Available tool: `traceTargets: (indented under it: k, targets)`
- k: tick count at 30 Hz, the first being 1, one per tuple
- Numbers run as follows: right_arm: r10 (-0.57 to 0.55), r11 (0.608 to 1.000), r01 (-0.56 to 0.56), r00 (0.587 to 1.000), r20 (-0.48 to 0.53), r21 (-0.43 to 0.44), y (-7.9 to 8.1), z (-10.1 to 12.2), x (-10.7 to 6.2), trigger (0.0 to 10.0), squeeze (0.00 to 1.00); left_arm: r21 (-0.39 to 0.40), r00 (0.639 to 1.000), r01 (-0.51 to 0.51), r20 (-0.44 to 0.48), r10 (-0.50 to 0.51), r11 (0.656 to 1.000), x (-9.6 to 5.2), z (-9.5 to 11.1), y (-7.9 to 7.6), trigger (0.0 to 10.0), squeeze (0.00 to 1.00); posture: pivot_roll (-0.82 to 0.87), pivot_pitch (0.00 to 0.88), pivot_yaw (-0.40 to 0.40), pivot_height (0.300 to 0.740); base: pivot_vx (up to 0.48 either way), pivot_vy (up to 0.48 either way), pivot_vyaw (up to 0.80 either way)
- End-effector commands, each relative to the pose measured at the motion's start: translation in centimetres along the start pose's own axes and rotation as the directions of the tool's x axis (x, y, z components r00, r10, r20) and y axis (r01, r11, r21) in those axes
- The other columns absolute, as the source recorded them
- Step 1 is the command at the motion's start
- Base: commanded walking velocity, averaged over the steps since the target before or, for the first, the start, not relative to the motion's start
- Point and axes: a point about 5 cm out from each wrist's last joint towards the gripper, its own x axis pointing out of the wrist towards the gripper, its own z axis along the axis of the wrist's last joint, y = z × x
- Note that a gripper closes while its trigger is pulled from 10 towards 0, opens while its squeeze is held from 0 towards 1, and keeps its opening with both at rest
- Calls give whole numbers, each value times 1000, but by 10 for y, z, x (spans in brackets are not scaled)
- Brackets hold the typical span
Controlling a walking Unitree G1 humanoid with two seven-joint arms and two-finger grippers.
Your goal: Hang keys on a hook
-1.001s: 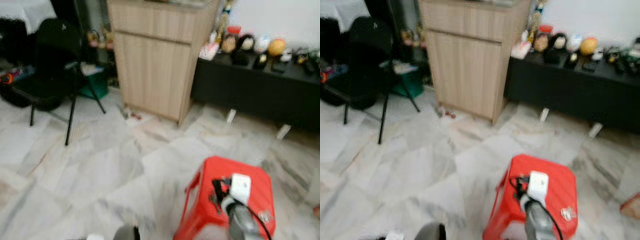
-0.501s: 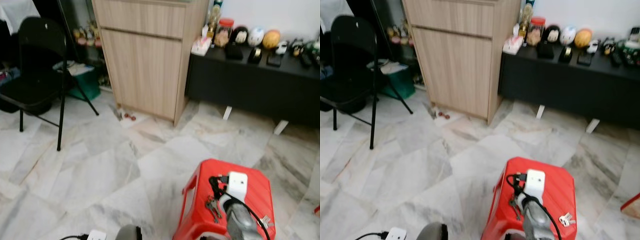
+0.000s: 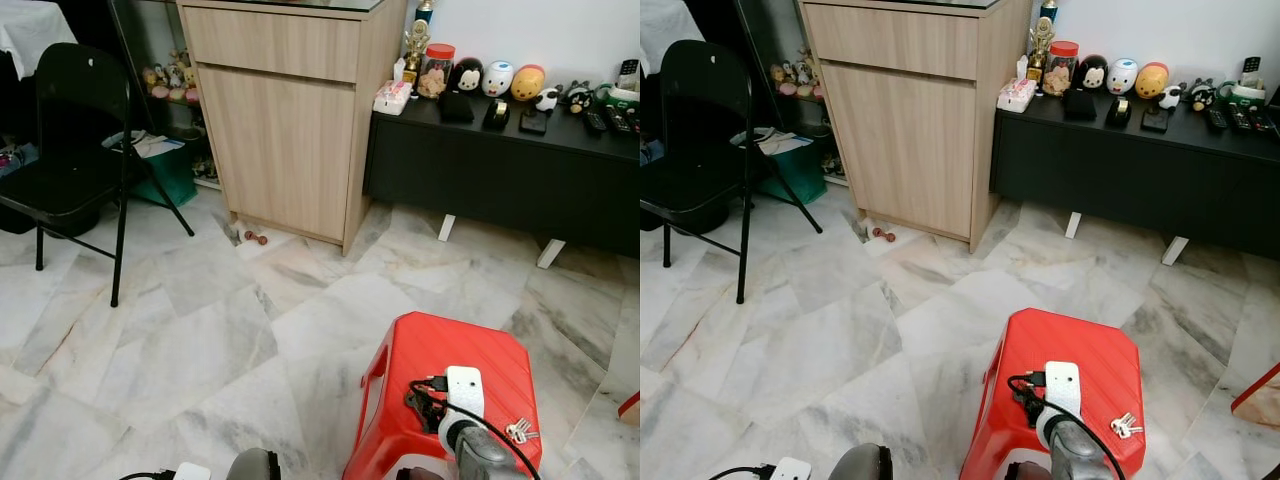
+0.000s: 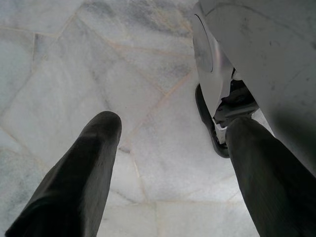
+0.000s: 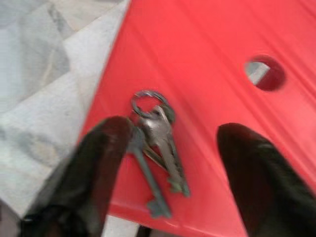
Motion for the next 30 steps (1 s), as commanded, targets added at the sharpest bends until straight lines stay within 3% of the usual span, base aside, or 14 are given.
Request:
traceTargets:
  k: [1, 2, 3, 10, 15, 24, 30]
  targets:
    - [23, 999, -23, 1000, -8, -39, 6, 5, 2, 10000, 1000, 18, 998, 66, -23, -65, 998, 1, -4, -20, 10000, 0, 63, 31, -57, 625, 0, 0, 0]
    - [46, 996, -46, 999, -15, -70, 10, 7, 3, 10000, 455, 20, 998, 66, -25, -66, 998, 1, -5, -20, 10000, 0, 63, 32, -57, 625, 0, 0, 0]
    - [51, 995, -52, 999, -15, -84, 11, 8, 4, 10000, 0, 20, 997, 66, -27, -66, 998, 0, -6, -20, 10000, 0, 63, 34, -58, 625, 0, 0, 0]
    - [68, 987, -72, 997, -35, -147, 20, 15, 6, 10000, 0, 17, 996, 58, -62, -57, 998, -5, -22, -12, 10000, 0, 69, 56, -66, 625, 0, 0, 0]
    - [29, 989, -33, 999, -30, -141, 17, 17, 7, 10000, 0, 13, 996, 52, -71, -51, 999, -6, -26, -11, 10000, 0, 66, 74, -71, 625, 0, 0, 0]
    - [-4, 992, 0, 999, -34, -125, 13, 16, 6, 10000, 0, 10, 996, 65, -69, -64, 998, -4, -23, -21, 10000, 0, 69, 105, -78, 625, 0, 0, 0]
    - [2, 993, -10, 998, -63, -119, 16, 9, 6, 10000, 0, 6, 994, 69, -86, -68, 998, -10, -38, -26, 10000, 0, 74, 128, -79, 625, 0, 0, 0]
